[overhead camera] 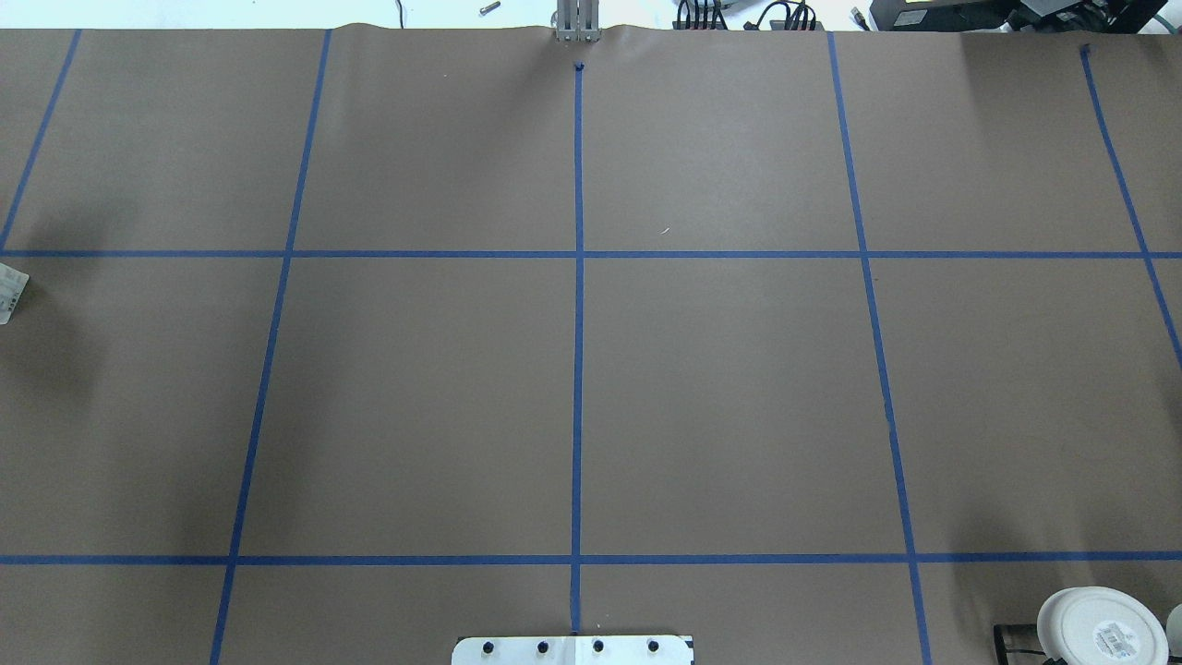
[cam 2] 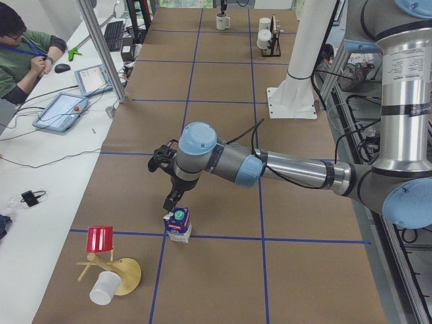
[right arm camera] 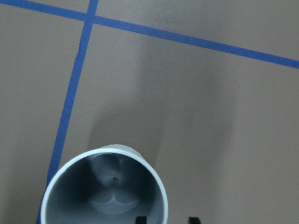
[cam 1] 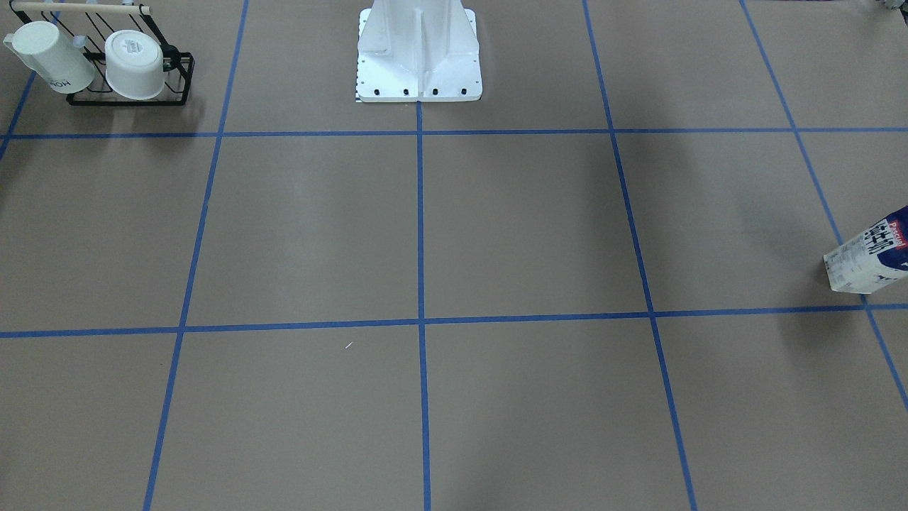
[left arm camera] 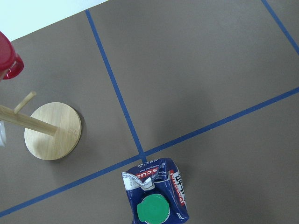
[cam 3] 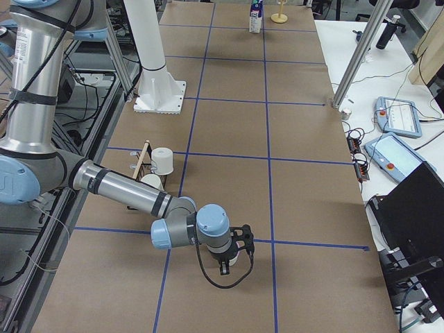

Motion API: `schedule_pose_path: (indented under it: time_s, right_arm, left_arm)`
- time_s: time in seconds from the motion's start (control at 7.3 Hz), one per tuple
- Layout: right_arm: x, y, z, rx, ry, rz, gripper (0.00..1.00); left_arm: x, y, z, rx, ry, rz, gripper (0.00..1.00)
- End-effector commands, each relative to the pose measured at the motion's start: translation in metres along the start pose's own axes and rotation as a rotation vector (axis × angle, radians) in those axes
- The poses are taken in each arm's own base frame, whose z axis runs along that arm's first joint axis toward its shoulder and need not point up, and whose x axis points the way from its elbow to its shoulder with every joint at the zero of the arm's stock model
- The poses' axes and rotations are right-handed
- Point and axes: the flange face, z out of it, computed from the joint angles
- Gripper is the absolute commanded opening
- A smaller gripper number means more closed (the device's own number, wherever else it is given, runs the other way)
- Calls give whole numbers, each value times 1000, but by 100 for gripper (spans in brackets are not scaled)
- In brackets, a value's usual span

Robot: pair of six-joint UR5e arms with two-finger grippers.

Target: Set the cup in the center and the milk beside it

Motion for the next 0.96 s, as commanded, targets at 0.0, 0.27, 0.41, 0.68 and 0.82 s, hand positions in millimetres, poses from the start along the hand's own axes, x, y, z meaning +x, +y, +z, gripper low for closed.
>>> schedule_pose_path:
  time_s: [0.0, 0.27, 0.41, 0.68, 0.82]
  right_arm:
    - [0, 5, 2, -7, -6, -8, 0]
    - [-23, -12, -18, 36, -93, -35, 0]
    - [-33, -20, -30, 56, -111, -42, 0]
    - [-74, -59, -102, 71, -164, -2, 0]
    - [-106, -94, -145, 73, -167, 8, 0]
  left_arm:
    - [-1, 1, 1, -2, 0, -2, 99]
    - [-2, 1, 2, -4, 1, -4, 99]
    - [-5, 3, 5, -11, 2, -7, 99]
    - [-6, 4, 7, -14, 2, -12, 99]
    - [-7, 4, 7, -15, 2, -15, 99]
